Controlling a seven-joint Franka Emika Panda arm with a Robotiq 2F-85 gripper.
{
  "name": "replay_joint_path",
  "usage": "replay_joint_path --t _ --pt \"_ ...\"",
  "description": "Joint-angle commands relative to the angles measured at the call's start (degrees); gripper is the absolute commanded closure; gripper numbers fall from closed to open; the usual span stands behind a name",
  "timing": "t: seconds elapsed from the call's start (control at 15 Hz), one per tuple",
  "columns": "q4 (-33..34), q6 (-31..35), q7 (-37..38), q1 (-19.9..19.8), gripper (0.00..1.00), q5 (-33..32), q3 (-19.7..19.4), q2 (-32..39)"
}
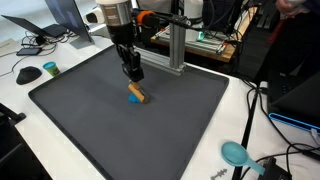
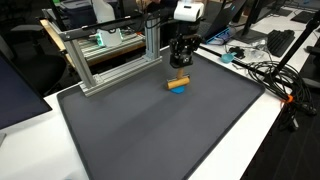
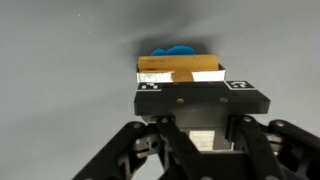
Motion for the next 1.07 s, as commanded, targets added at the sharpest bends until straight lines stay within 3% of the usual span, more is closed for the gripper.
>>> replay_joint_path --t 0.0,1.0 --pt "-1.09 7.69 1.62 0.68 0.78 -1.14 -0.89 3.91" --pt "-0.45 7.03 -1.95 -0.11 0.78 0.94 -0.06 4.68"
